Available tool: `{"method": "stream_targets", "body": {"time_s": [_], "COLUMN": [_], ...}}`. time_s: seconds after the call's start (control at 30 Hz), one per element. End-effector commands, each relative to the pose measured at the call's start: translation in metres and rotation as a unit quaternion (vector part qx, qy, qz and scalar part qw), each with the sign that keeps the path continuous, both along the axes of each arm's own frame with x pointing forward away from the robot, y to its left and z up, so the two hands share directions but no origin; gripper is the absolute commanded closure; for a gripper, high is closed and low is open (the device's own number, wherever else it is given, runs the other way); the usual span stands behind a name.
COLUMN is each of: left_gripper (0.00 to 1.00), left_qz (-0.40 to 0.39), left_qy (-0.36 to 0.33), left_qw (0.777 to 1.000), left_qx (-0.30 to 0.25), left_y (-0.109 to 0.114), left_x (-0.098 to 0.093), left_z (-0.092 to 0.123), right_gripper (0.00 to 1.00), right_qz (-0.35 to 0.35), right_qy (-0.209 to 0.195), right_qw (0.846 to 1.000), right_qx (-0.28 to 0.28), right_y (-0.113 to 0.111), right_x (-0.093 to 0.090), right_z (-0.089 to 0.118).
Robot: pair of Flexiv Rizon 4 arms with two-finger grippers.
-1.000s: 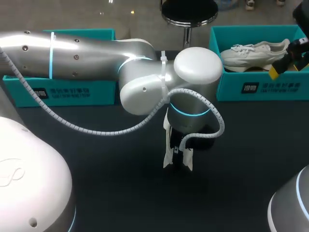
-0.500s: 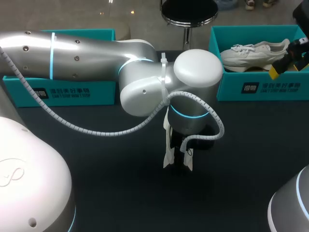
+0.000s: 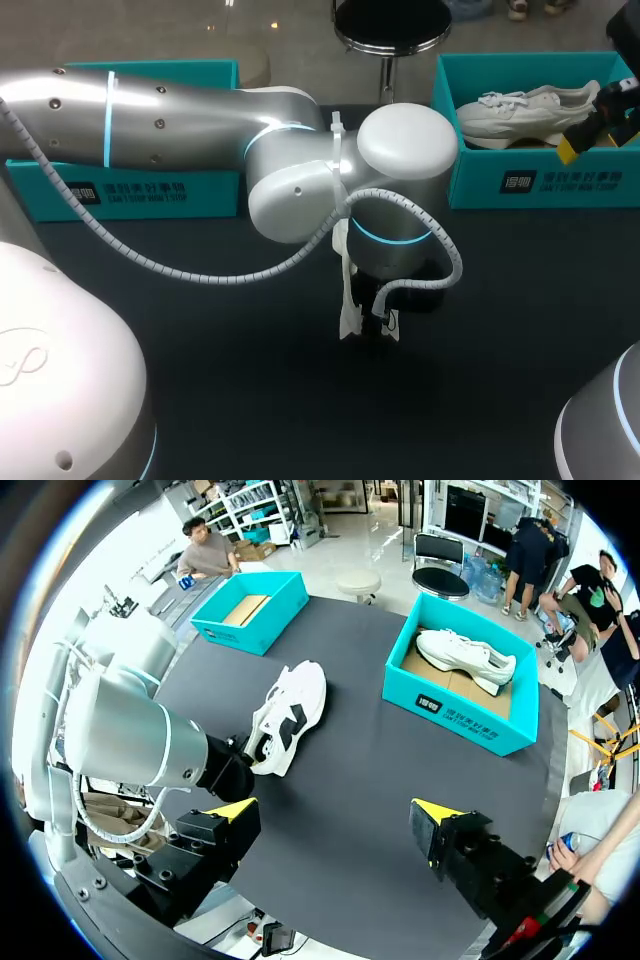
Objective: Take the shoe out of the shoebox, open the shoe tongue, remove and reinsert the insole, then place the shoe into the shoebox
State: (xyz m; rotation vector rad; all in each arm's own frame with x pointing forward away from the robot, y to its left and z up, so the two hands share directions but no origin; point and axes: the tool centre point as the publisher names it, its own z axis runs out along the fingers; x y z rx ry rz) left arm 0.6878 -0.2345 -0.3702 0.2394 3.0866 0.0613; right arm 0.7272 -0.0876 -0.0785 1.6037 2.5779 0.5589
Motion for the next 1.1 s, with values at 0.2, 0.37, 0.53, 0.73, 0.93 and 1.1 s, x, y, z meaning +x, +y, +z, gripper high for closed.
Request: {"method": "stream_targets", "body": {"time_s": [0.2,0.37,0.53,0.73,0.93,1.1], "left_gripper": [1.0,1.0,1.0,1.0,1.0,1.0], "left_qz": [-0.01,-0.021,-0.016,-0.012,-0.021,-0.026], "left_qy": [0.008,0.008,-0.004,-0.017,-0.014,-0.023], "left_qw": [1.0,0.999,0.999,0.999,0.998,0.998], "left_qx": [-0.016,-0.031,-0.038,-0.04,-0.051,-0.049], "left_y": [0.014,0.022,0.029,0.033,0.034,0.031], "left_x": [-0.003,-0.006,-0.005,-0.001,0.002,0.007], "left_z": [0.033,0.058,0.08,0.1,0.117,0.132], "right_gripper": [0.0,0.0,0.0,0.0,0.0,0.0], "right_qz": [0.0,0.0,0.0,0.0,0.0,0.0], "right_qy": [0.002,0.002,0.002,0.002,0.002,0.002], "right_qw": [1.0,1.0,1.0,1.0,1.0,1.0], "right_qx": [-0.001,-0.001,-0.001,-0.001,-0.001,-0.001], "right_y": [0.0,0.0,0.0,0.0,0.0,0.0], "right_x": [0.002,0.002,0.002,0.002,0.002,0.002], "right_z": [0.0,0.0,0.0,0.0,0.0,0.0]}}
